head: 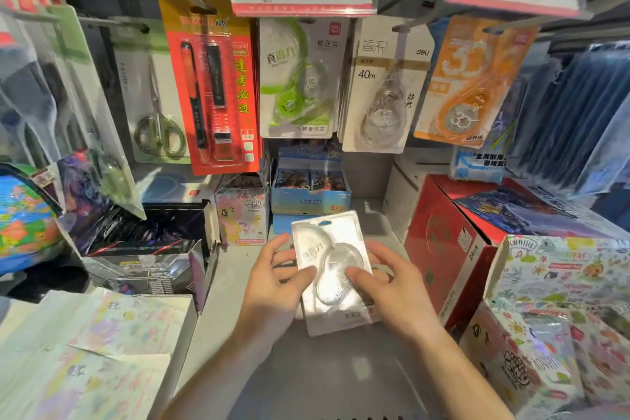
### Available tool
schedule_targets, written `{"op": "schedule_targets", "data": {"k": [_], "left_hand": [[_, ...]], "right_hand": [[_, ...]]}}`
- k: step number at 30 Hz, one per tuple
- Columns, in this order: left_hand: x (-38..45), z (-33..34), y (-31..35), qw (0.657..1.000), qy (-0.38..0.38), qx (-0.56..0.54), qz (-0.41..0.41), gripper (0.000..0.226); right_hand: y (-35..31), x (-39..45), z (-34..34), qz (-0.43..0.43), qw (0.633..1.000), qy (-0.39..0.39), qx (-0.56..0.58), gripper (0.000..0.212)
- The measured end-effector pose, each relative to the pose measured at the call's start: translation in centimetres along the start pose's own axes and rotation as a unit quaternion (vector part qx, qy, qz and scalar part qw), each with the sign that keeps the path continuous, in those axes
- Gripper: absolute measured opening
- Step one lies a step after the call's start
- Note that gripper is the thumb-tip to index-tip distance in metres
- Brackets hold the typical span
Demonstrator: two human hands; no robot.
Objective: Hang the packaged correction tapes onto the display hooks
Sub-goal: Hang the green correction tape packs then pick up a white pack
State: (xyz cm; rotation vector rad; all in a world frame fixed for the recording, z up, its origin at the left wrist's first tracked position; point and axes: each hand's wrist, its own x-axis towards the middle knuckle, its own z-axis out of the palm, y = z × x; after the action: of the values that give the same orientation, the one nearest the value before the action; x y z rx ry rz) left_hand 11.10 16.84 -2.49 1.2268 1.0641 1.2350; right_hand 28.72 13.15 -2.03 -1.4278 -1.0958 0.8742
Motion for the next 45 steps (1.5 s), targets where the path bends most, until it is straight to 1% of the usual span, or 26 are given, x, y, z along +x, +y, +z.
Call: {"op": "schedule_targets", "data": {"k": [3, 5, 13, 20, 23, 25, 27, 28, 31, 32, 35, 38, 41, 45], "left_hand": [[0.2, -0.4, 1.8, 0.999, 0.005, -0.036, 0.015, 0.038], [-0.2, -0.7, 3.3, 0.999, -0.003, -0.034, 0.035, 0.034], [-2.4, -0.3, 9.3, 0.992, 0.004, 0.012, 0.123, 0.034], [-3.7, 1.1, 15.4, 0.979, 0.043, 0.068, 0.188, 0.03], [-3.8, 1.1, 17.7, 0.969, 0.077, 0.097, 0.214, 0.039], [-3.7, 0.9, 19.0, 0.966, 0.096, 0.1, 0.22, 0.051], [-3.6, 0.6, 20.1, 0.963, 0.103, 0.092, 0.23, 0.057], [-3.8, 0.4, 20.6, 0.96, 0.104, 0.097, 0.241, 0.055], [-4.4, -0.4, 21.6, 0.943, 0.113, 0.127, 0.287, 0.033], [-4.7, -0.7, 21.8, 0.937, 0.117, 0.13, 0.303, 0.029], [-5.5, -1.3, 22.6, 0.925, 0.118, 0.135, 0.337, 0.031], [-5.9, -1.8, 23.5, 0.924, 0.1, 0.12, 0.349, 0.028], [-6.2, -2.0, 24.3, 0.917, 0.102, 0.13, 0.364, 0.028], [-6.4, -2.5, 24.7, 0.91, 0.094, 0.142, 0.377, 0.027]], "right_hand": [[-1.8, -0.6, 0.1, -0.032, 0.999, -0.008, 0.016, 0.043], [-3.1, -1.0, 0.0, -0.054, 0.998, -0.01, 0.013, 0.046], [-8.2, -2.2, -2.3, -0.135, 0.989, -0.057, 0.013, 0.043], [-13.2, -2.0, -4.8, -0.189, 0.974, -0.116, 0.046, 0.04], [-14.6, -1.8, -5.1, -0.205, 0.968, -0.131, 0.065, 0.045], [-15.3, -1.7, -5.1, -0.217, 0.965, -0.137, 0.061, 0.038], [-15.8, -1.6, -5.0, -0.228, 0.963, -0.133, 0.051, 0.031], [-16.0, -1.6, -4.9, -0.231, 0.963, -0.13, 0.049, 0.03], [-16.3, -1.8, -4.6, -0.234, 0.963, -0.126, 0.048, 0.026], [-16.3, -1.7, -4.5, -0.236, 0.963, -0.121, 0.046, 0.026], [-16.1, -1.7, -4.0, -0.239, 0.965, -0.102, 0.044, 0.031], [-16.5, -1.5, -3.1, -0.244, 0.965, -0.081, 0.045, 0.04], [-17.5, -1.6, -2.2, -0.253, 0.964, -0.069, 0.034, 0.032], [-18.3, -1.4, -1.0, -0.267, 0.962, -0.045, 0.023, 0.03]]}}
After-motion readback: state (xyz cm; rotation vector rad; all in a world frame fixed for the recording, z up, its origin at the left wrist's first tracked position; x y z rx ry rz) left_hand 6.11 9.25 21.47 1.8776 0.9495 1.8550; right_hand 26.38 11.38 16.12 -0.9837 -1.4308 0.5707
